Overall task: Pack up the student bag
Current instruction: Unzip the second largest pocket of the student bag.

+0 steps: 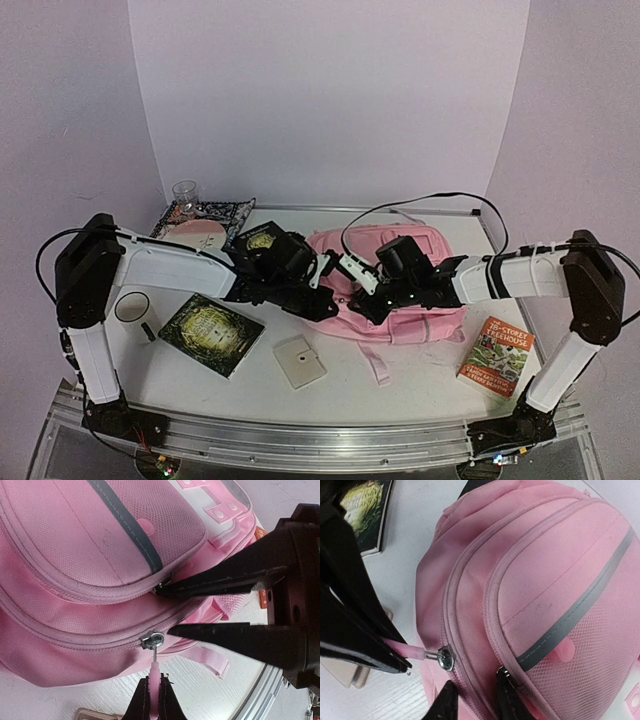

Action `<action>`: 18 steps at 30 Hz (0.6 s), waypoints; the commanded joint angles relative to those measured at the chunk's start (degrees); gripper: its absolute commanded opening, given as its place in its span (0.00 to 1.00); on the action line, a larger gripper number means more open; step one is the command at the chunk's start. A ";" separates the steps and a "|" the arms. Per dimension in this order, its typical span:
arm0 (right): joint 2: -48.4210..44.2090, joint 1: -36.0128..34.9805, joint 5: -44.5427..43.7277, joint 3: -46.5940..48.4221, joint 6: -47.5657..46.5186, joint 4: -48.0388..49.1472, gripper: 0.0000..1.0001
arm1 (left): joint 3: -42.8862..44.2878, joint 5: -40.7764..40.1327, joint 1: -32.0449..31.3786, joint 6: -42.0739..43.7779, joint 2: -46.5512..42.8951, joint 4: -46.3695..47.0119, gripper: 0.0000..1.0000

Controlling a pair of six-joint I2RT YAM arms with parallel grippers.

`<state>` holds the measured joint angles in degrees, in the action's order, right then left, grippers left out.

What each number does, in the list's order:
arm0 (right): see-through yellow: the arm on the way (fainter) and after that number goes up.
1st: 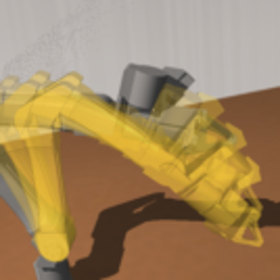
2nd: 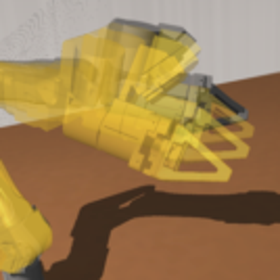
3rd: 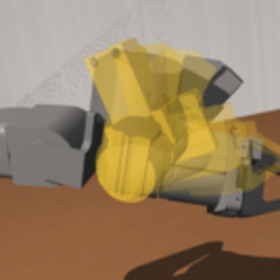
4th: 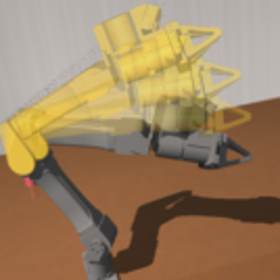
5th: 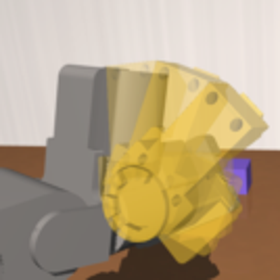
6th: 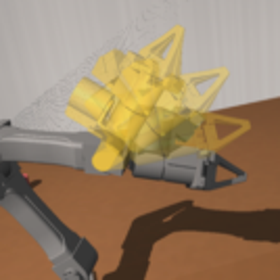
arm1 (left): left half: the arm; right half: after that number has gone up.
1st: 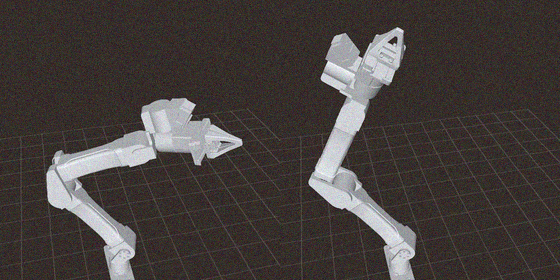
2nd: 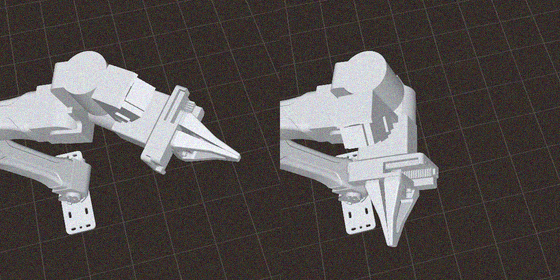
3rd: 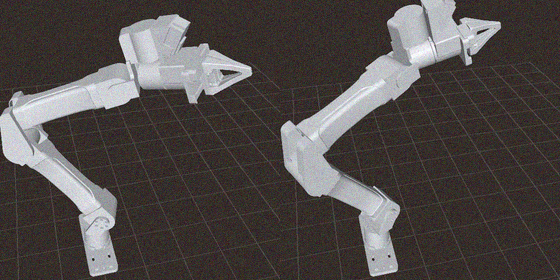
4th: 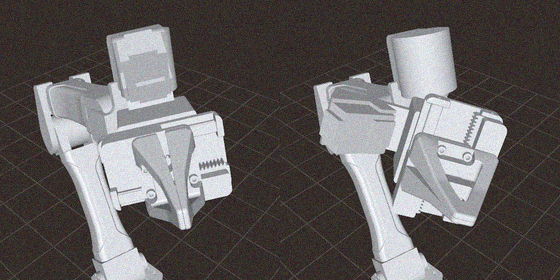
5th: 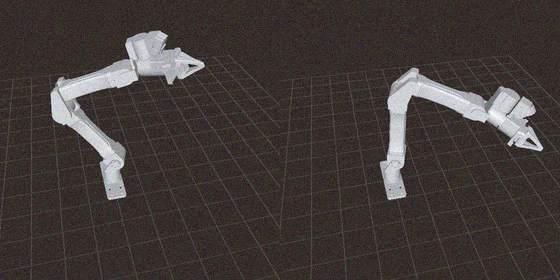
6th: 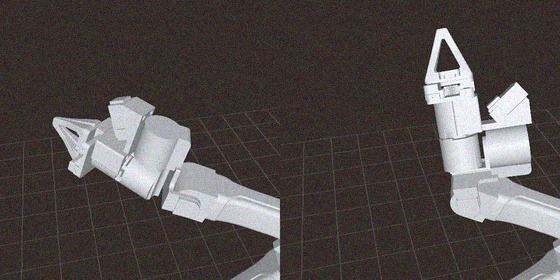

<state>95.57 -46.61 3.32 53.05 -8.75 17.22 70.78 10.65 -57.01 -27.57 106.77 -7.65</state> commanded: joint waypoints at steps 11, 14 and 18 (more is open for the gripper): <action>-16.73 1.39 -10.09 -10.96 -2.43 0.09 0.00 | -3.13 -3.14 10.31 3.23 -12.04 -0.20 0.00; -22.40 4.52 -11.21 -13.91 -1.16 1.69 0.00 | -3.47 -4.93 12.36 4.11 -13.38 -0.94 0.00; -28.08 10.14 -12.32 -16.85 1.01 3.91 0.00 | -4.60 -6.50 15.03 4.78 -14.55 -1.05 0.00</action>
<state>73.46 -44.41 1.10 39.39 -11.09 23.60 67.57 14.31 -48.62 -23.84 96.60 -5.73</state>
